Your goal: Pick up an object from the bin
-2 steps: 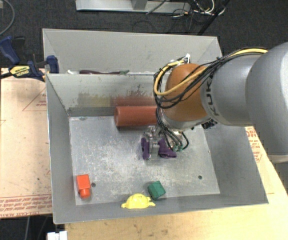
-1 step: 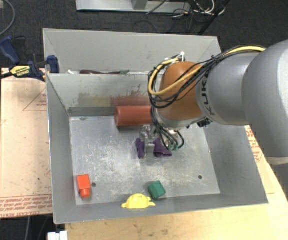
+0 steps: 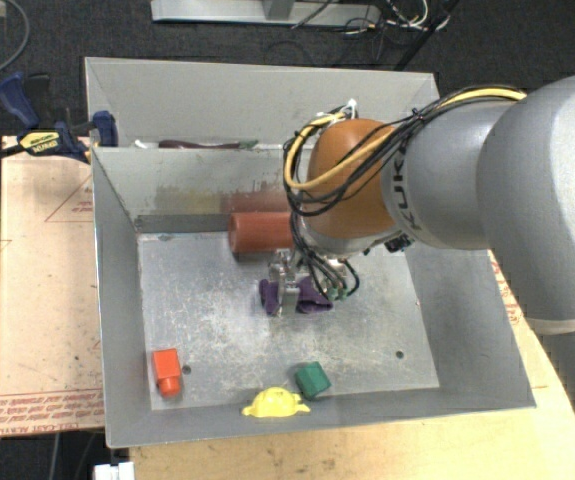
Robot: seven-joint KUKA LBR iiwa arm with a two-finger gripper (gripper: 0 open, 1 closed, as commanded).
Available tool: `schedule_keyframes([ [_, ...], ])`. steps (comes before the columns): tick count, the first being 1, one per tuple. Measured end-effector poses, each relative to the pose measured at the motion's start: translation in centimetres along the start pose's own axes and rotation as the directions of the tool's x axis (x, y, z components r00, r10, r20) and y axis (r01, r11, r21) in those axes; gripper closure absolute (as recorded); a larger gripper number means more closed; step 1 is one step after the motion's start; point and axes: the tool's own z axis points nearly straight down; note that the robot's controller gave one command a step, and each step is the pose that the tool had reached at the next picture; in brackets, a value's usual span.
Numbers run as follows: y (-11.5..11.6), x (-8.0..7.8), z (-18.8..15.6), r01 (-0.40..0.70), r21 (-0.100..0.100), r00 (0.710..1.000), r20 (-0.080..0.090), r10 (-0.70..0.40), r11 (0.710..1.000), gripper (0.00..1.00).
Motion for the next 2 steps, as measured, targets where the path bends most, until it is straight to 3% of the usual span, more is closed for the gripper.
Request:
schedule_keyframes([
  [1, 0.5, 0.0, -0.3, 0.005, -0.001, 1.0, -0.001, -0.005, 1.0, 1.0],
  [2, -1.3, -2.2, -16.3, 0.062, 0.0, 0.998, 0.006, -0.062, 0.998, 1.0],
])
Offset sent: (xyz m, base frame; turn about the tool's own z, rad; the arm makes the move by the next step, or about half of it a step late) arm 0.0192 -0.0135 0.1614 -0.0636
